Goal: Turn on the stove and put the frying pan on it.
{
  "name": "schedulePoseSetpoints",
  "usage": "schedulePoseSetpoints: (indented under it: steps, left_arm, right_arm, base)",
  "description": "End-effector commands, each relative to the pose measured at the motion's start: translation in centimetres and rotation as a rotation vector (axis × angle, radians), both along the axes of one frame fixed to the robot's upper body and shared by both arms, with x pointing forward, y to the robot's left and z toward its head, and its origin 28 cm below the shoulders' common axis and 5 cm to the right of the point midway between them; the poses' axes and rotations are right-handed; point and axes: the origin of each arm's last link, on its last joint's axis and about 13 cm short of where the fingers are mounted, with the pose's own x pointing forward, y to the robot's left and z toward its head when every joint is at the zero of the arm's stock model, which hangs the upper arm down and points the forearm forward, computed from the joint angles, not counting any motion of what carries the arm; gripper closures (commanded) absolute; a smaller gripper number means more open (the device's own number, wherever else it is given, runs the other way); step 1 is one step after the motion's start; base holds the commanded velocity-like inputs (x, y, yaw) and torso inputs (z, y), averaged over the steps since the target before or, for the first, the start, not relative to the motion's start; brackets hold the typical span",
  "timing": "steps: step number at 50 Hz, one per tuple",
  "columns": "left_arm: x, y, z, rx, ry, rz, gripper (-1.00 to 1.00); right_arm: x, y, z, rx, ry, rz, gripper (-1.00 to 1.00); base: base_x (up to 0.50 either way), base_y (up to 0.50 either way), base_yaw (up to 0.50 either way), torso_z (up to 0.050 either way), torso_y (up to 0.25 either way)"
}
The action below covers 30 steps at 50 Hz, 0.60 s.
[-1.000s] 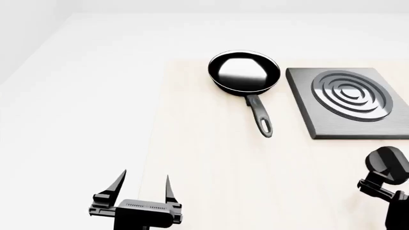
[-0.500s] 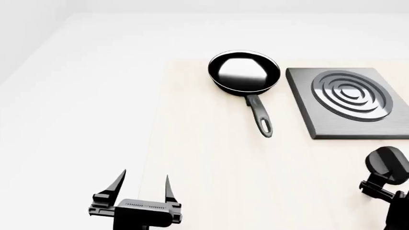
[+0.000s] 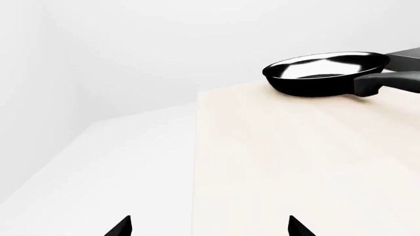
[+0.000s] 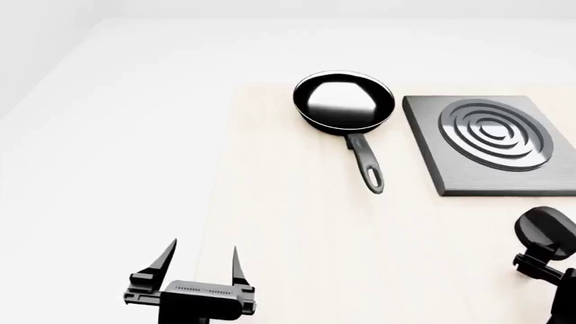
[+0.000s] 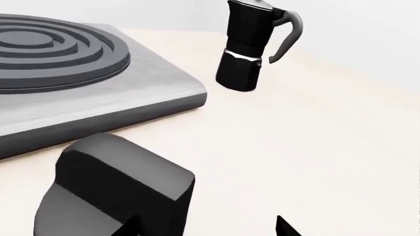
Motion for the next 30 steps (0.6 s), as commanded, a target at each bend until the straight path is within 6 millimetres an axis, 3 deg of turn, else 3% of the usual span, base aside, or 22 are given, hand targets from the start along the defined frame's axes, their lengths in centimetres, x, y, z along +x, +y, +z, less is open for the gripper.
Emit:
schedulePoseSetpoints:
  steps: [1,30]
  left_arm:
    - [0.0,0.0,0.0,0.000,-0.001,0.001,-1.00]
    - [-0.1,-0.1,0.1,-0.006,-0.009,0.003,-1.00]
  right_arm:
    - [-0.1,-0.7,0.7,-0.001,0.001,-0.018,-1.00]
    - [0.6,-1.1,2.5,-0.008,-0.017,-0.015,-1.00]
  base:
    - [0.00,0.00,0.00,0.000,0.000]
    - [0.00,0.00,0.00,0.000,0.000]
